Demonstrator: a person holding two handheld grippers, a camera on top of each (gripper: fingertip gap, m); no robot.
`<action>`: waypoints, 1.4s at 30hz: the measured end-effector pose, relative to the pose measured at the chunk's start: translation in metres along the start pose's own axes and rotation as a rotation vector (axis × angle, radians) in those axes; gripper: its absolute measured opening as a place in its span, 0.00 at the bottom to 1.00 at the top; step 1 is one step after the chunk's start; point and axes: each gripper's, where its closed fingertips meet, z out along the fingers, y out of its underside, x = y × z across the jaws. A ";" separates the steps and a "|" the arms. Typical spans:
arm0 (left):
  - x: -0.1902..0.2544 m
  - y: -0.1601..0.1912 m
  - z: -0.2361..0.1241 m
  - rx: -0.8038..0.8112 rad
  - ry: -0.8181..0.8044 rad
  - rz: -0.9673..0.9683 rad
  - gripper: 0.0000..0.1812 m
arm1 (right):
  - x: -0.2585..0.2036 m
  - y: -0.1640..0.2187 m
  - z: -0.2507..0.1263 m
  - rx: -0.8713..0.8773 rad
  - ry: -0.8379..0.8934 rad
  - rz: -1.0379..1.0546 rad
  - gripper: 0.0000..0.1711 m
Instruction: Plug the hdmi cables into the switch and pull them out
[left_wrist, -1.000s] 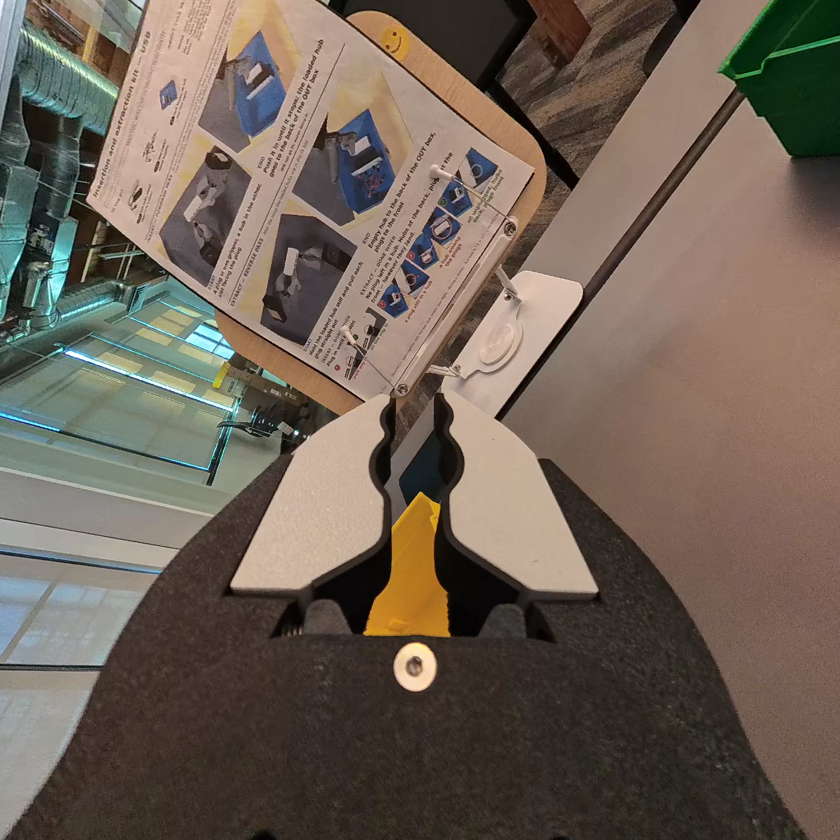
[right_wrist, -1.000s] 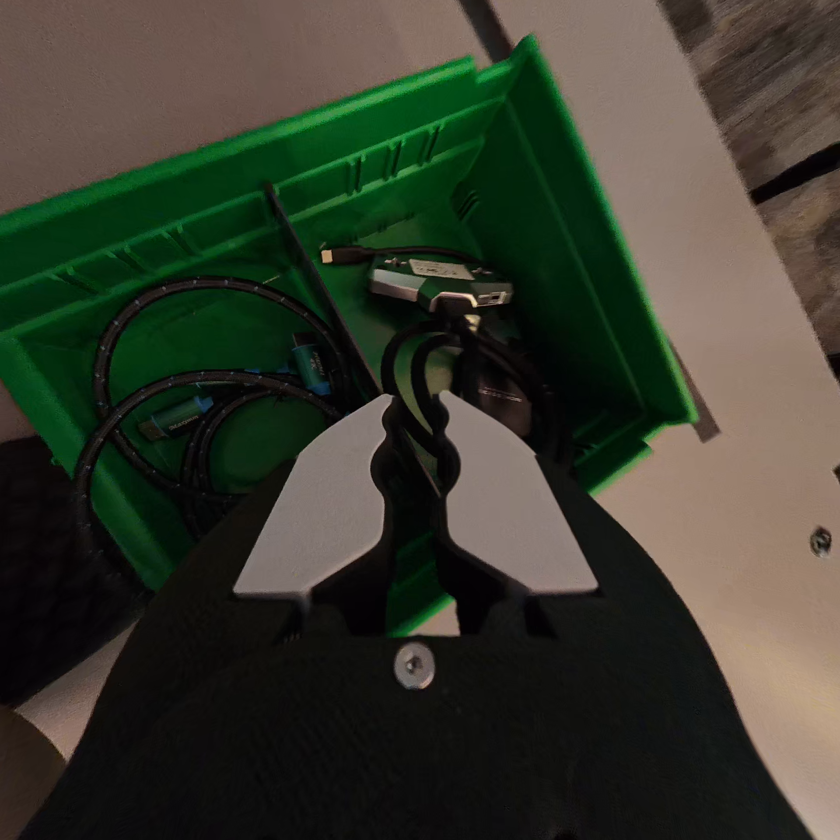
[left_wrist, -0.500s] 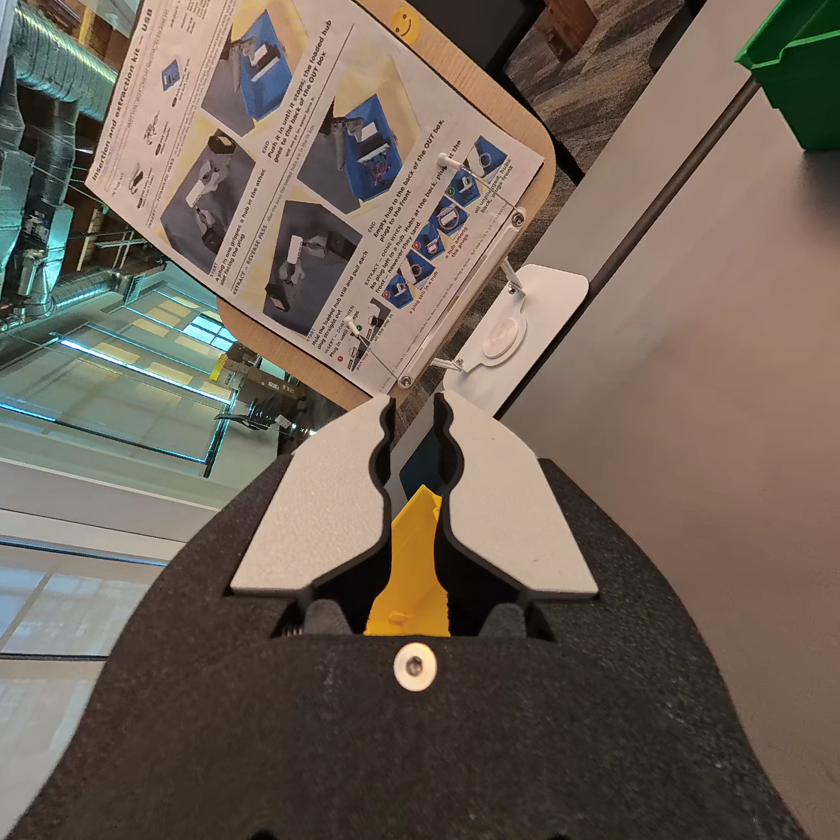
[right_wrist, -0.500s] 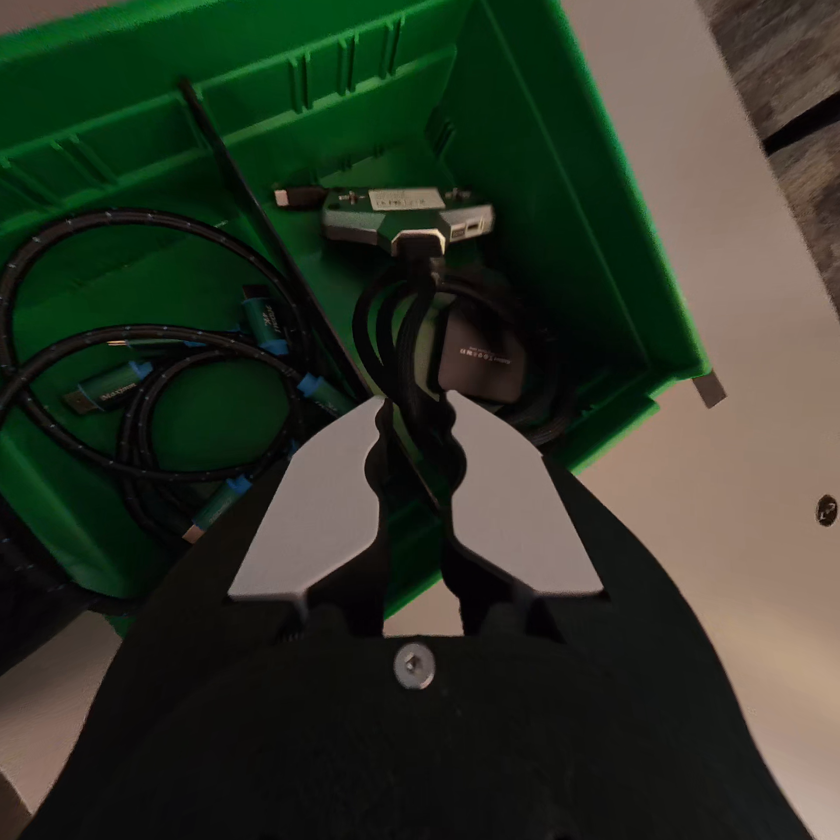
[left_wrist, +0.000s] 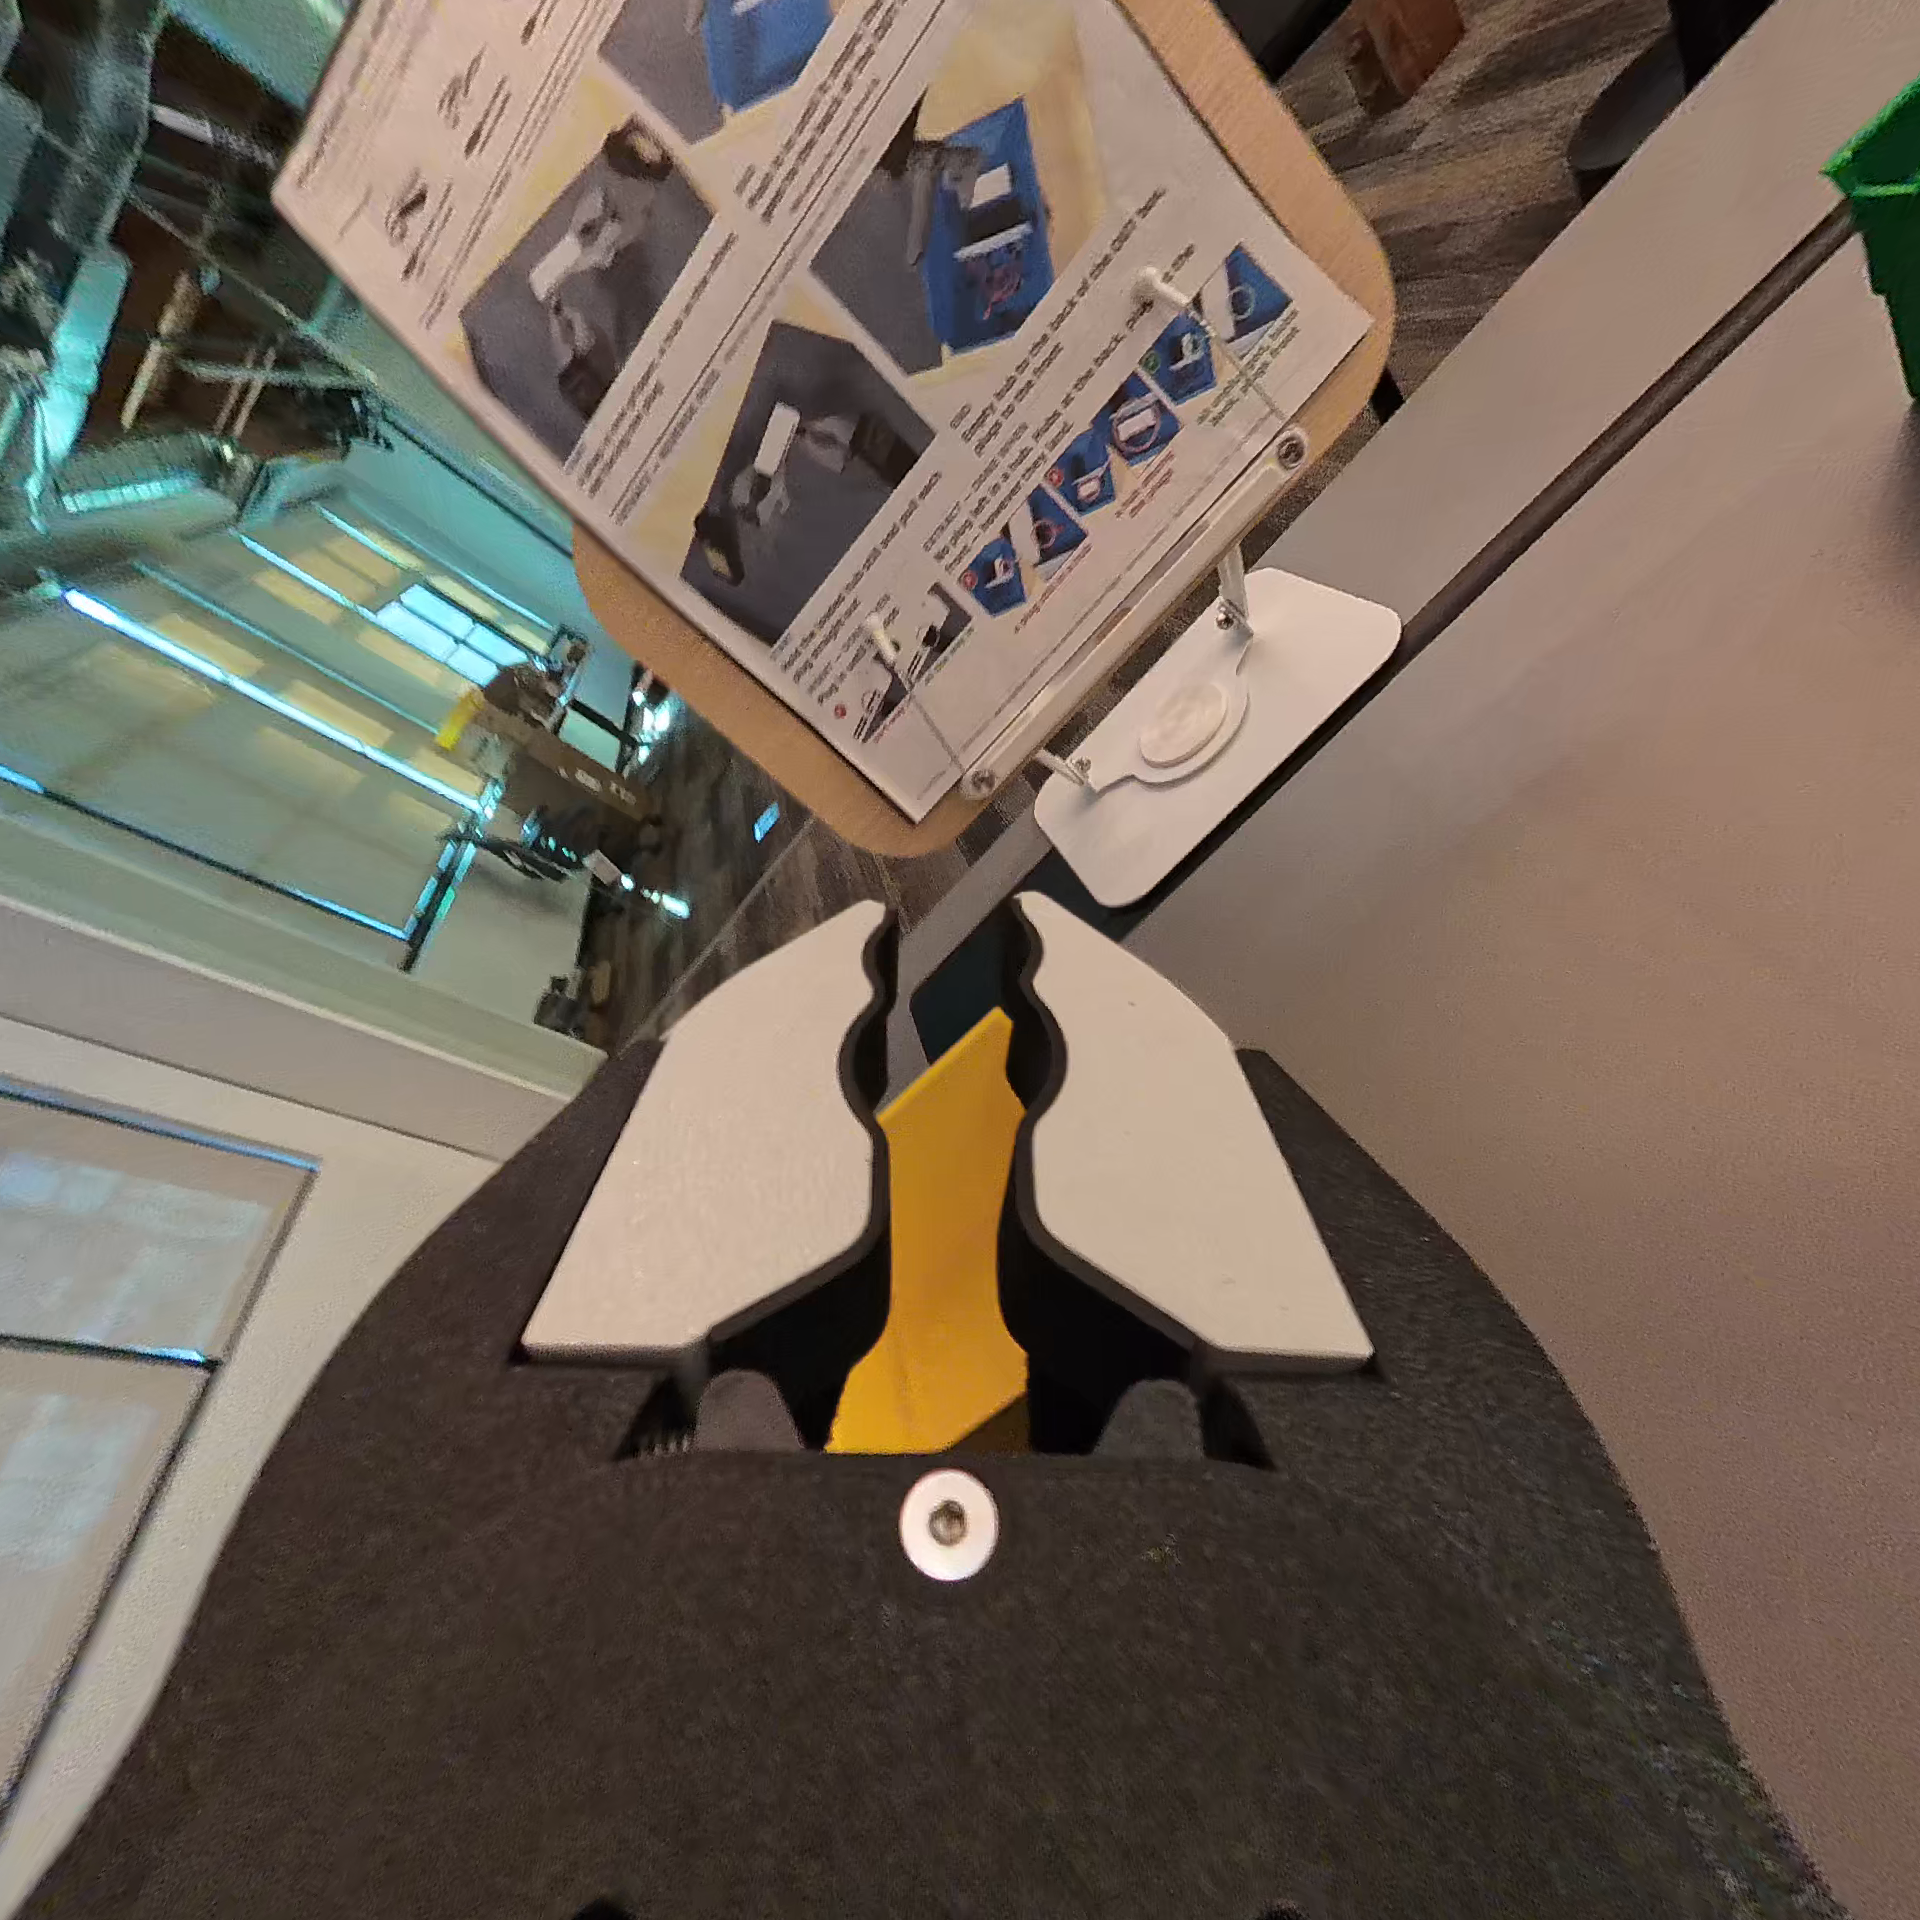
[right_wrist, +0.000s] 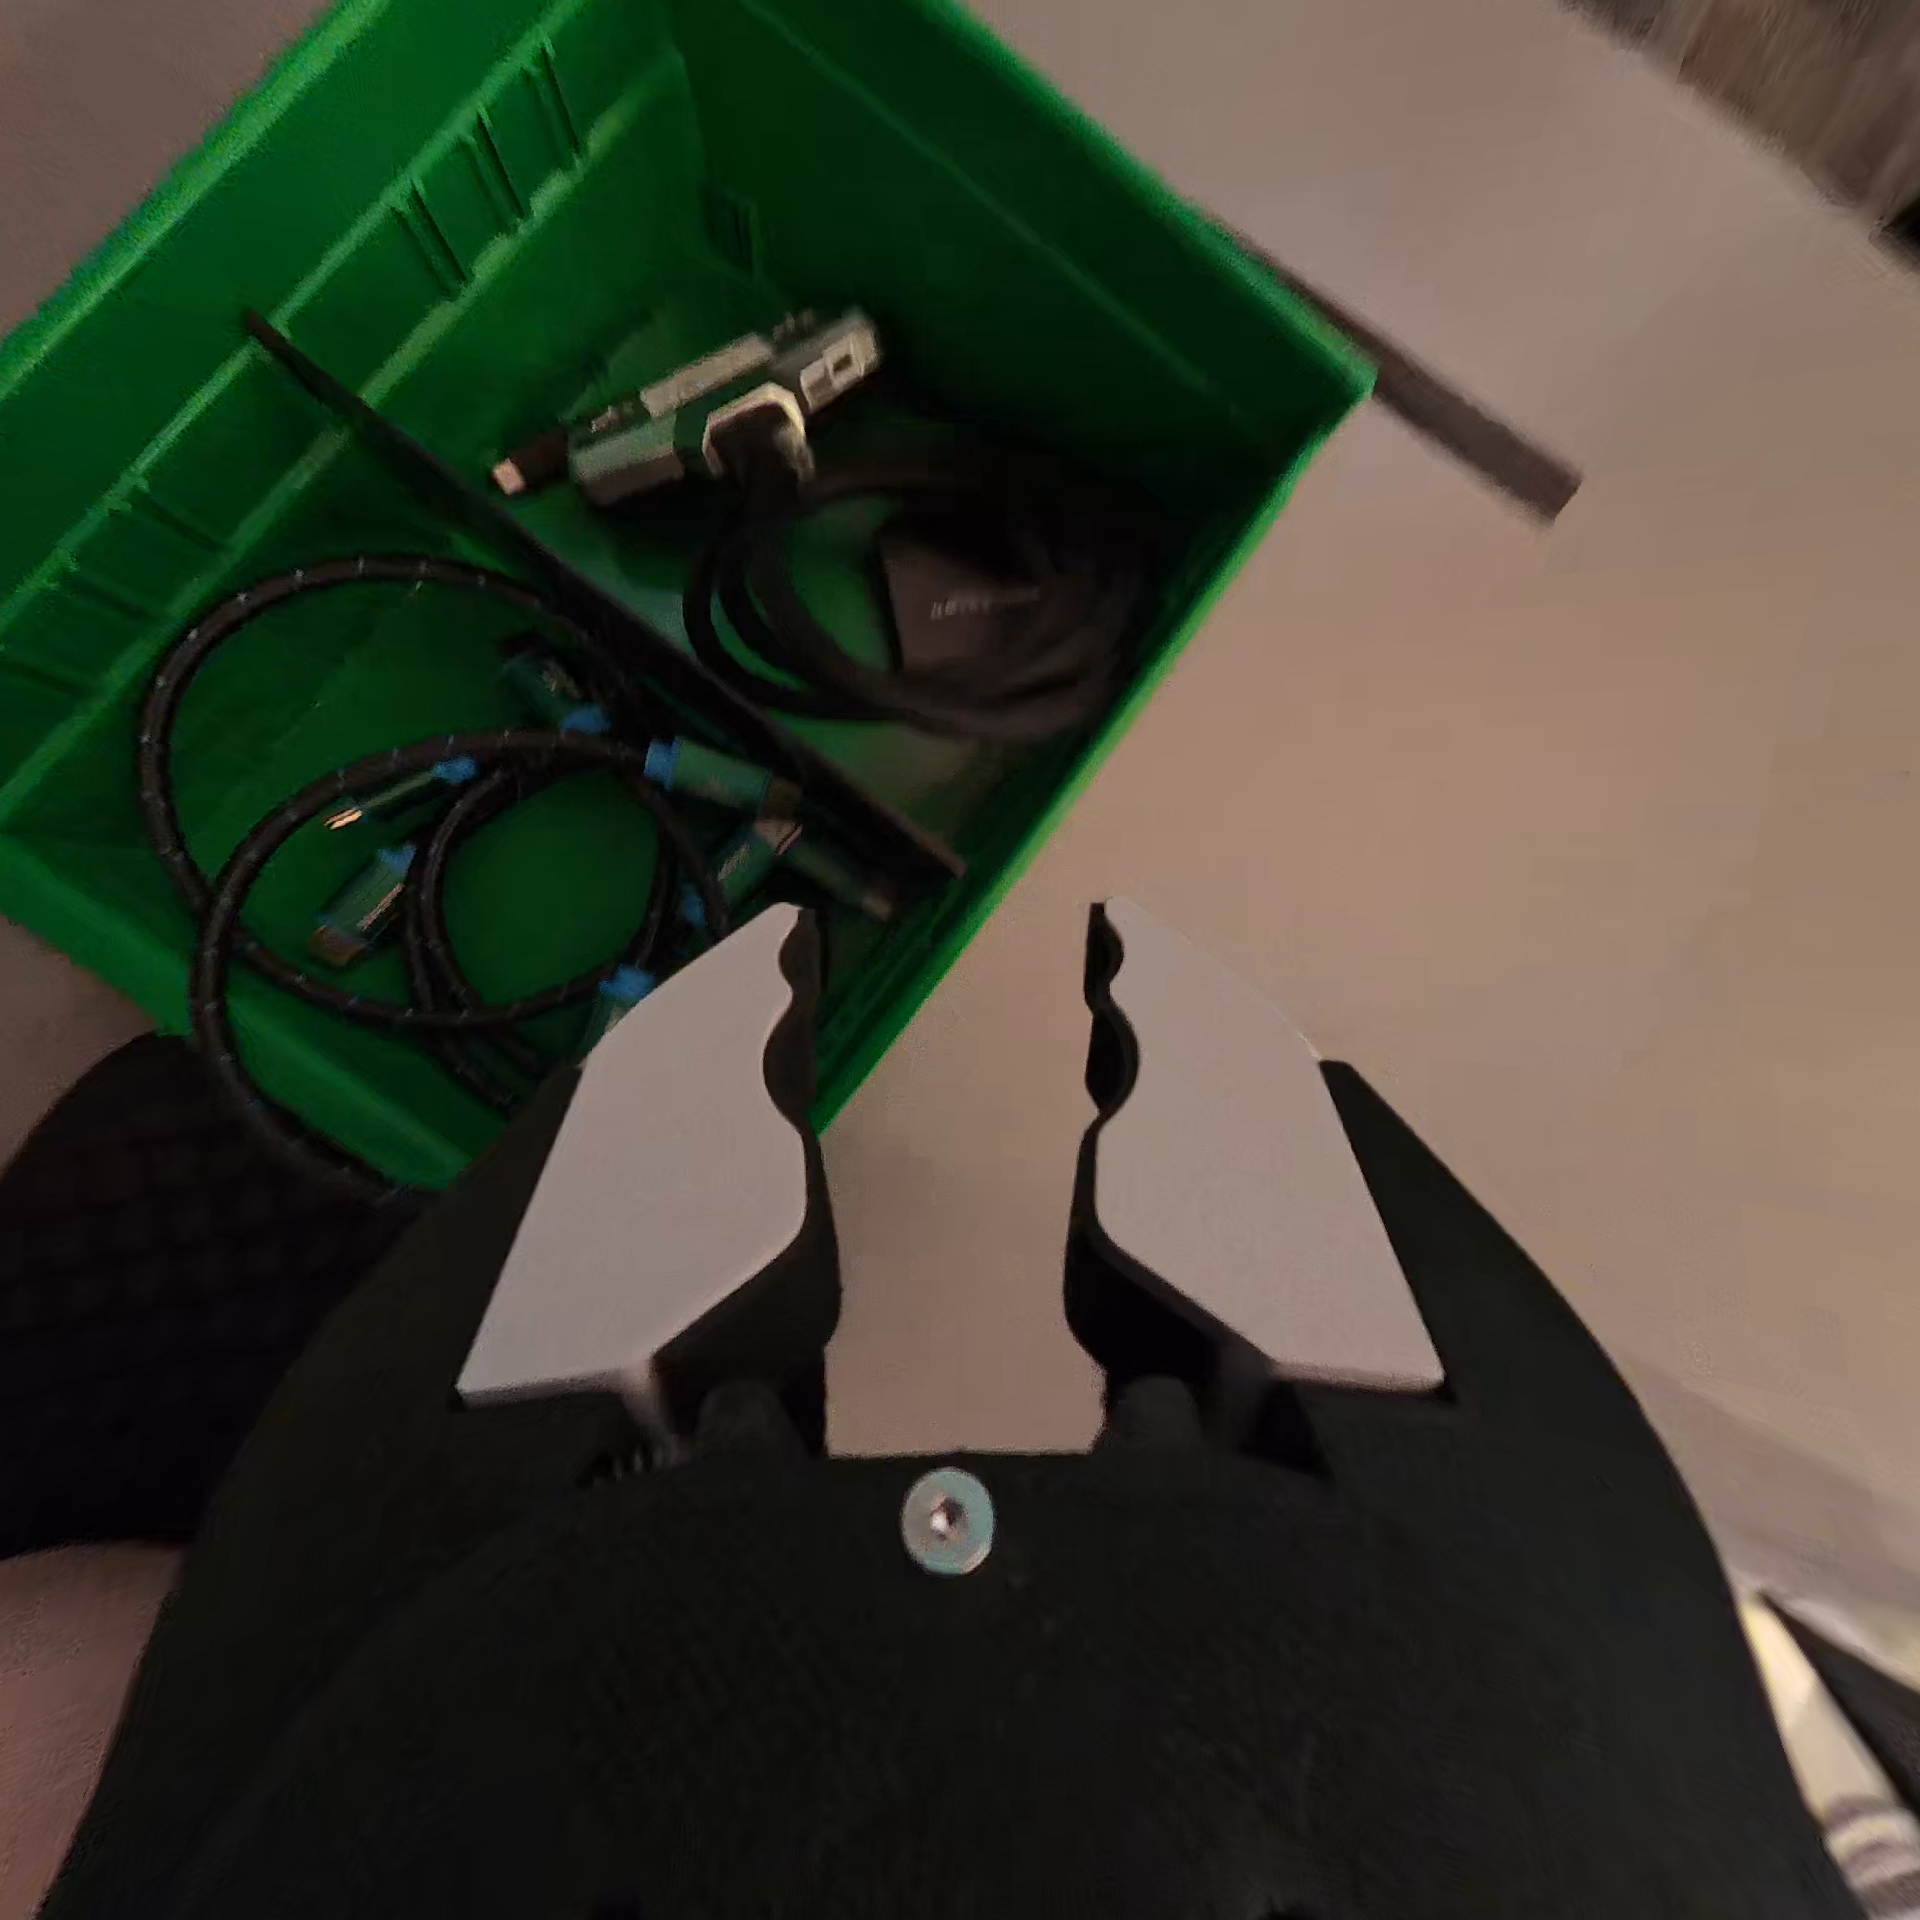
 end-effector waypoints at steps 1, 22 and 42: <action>-0.006 0.007 -0.006 -0.020 0.002 -0.053 0.10 | -0.002 0.009 -0.001 -0.024 -0.020 0.039 0.32; -0.076 0.317 -0.054 -0.689 0.073 -0.577 0.20 | -0.045 0.075 0.060 -0.425 -0.128 0.481 0.13; 0.016 0.298 -0.027 -0.684 0.284 -0.650 0.04 | -0.128 0.006 0.102 -0.407 -0.092 0.297 0.08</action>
